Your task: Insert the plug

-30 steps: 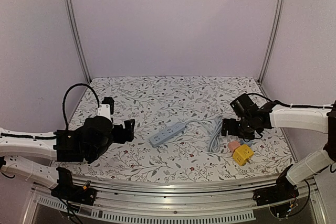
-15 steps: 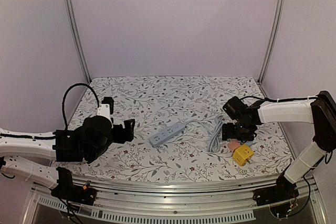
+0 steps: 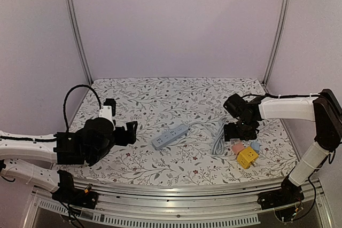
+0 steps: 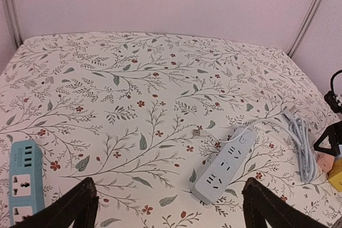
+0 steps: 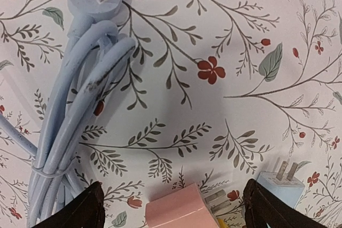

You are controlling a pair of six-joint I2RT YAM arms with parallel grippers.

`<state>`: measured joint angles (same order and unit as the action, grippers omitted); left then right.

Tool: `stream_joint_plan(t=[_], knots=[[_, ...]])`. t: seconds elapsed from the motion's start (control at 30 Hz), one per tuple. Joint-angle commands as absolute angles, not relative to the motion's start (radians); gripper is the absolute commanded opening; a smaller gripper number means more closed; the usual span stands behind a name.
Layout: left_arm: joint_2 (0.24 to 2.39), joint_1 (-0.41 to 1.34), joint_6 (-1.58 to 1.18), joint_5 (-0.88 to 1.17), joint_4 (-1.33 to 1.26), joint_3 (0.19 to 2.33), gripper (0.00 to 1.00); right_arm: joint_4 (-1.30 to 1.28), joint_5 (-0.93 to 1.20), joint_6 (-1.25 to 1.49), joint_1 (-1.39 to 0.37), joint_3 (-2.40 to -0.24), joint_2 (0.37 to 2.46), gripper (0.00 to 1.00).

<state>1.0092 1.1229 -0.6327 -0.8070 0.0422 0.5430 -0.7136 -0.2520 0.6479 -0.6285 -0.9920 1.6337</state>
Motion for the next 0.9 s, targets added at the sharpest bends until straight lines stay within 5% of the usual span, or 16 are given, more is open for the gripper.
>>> stream_joint_plan(t=[0.0,0.43,0.57,0.87], knots=[[1.019,1.109,-0.627,-0.787,0.033,0.543,0.94,-0.765,-0.241,0.617,-0.635,-0.982,1.644,0.87],[1.044,1.109,-0.623,-0.779,0.02,0.549,0.93,-0.749,-0.199,0.601,-0.635,-0.928,1.659,0.76],[1.043,1.109,-0.62,-0.785,0.024,0.548,0.94,-0.752,-0.215,0.604,-0.635,-0.941,1.715,0.57],[1.04,1.108,-0.621,-0.79,0.024,0.547,0.93,-0.742,-0.245,0.59,-0.635,-0.997,1.721,0.45]])
